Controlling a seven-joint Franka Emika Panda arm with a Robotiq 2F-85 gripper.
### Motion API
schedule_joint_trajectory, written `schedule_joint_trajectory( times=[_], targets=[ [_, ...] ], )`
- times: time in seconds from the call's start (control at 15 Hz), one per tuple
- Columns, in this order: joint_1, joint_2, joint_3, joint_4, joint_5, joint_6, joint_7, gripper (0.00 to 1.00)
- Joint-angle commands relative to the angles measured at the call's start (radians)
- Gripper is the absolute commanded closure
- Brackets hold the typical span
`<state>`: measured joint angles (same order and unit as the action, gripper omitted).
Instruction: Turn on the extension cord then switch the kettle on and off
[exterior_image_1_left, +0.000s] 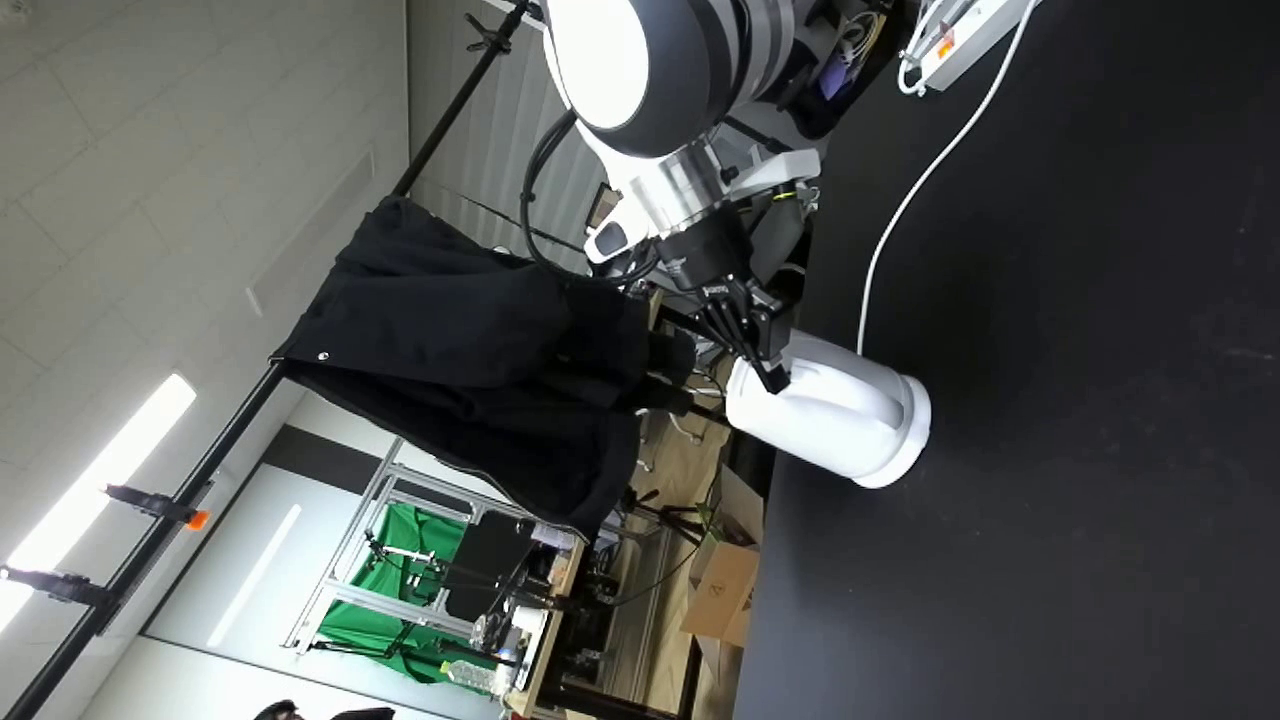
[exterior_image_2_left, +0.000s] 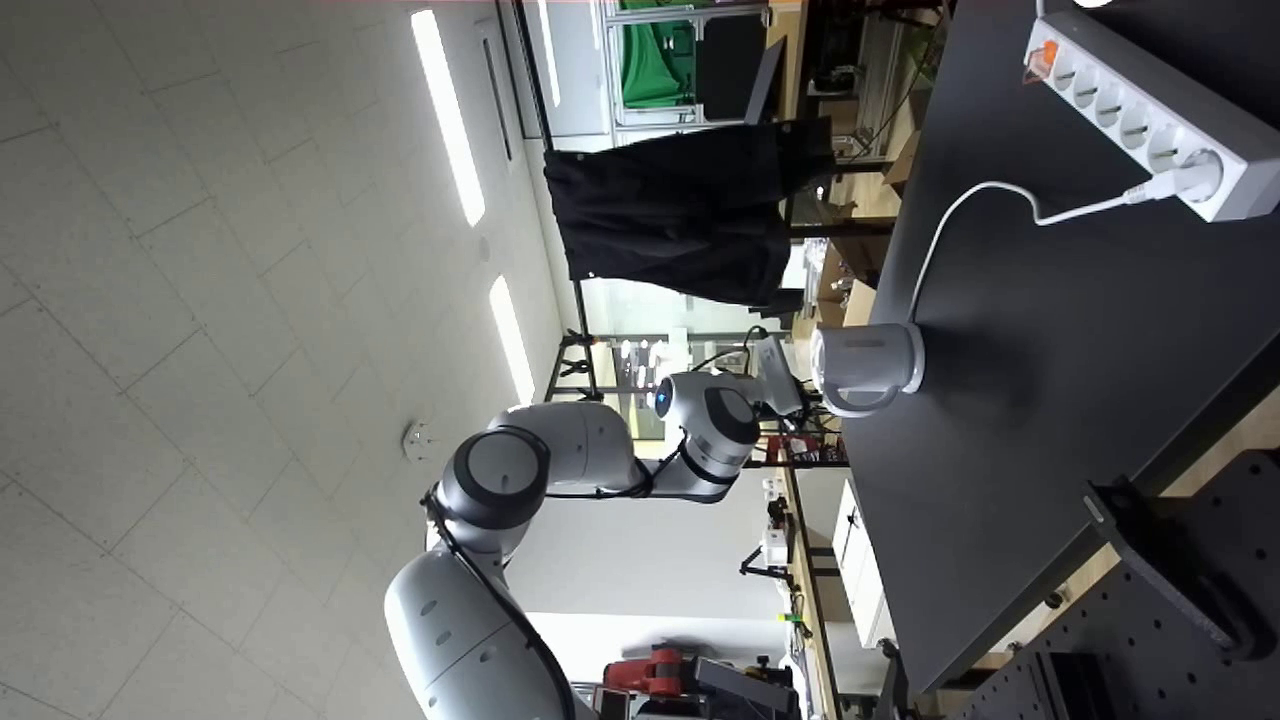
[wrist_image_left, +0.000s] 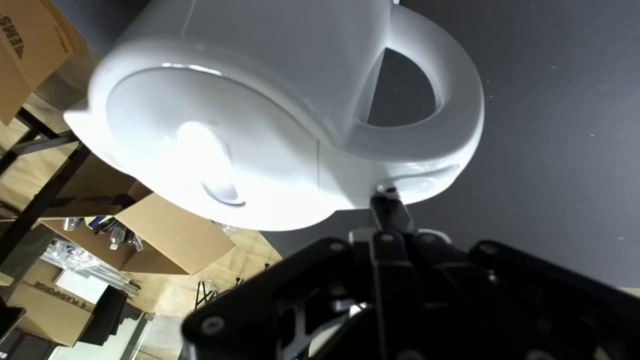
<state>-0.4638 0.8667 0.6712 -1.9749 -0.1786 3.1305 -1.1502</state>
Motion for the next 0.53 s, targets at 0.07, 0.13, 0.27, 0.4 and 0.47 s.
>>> schedule_joint_trajectory(
  times=[0.07, 0.13, 0.27, 0.4, 0.47],
  targets=[
    [-0.044, 0.033, 0.038, 0.022, -0.023, -0.028, 0.008, 1.00],
    [-0.056, 0.029, 0.050, 0.018, -0.023, -0.027, 0.007, 1.00],
    [-0.080, 0.017, 0.074, 0.008, -0.024, -0.023, 0.005, 1.00],
    [-0.107, -0.004, 0.101, -0.004, -0.025, -0.020, 0.007, 1.00],
    [-0.109, -0.018, 0.101, -0.005, -0.024, -0.027, 0.014, 1.00]
  ],
)
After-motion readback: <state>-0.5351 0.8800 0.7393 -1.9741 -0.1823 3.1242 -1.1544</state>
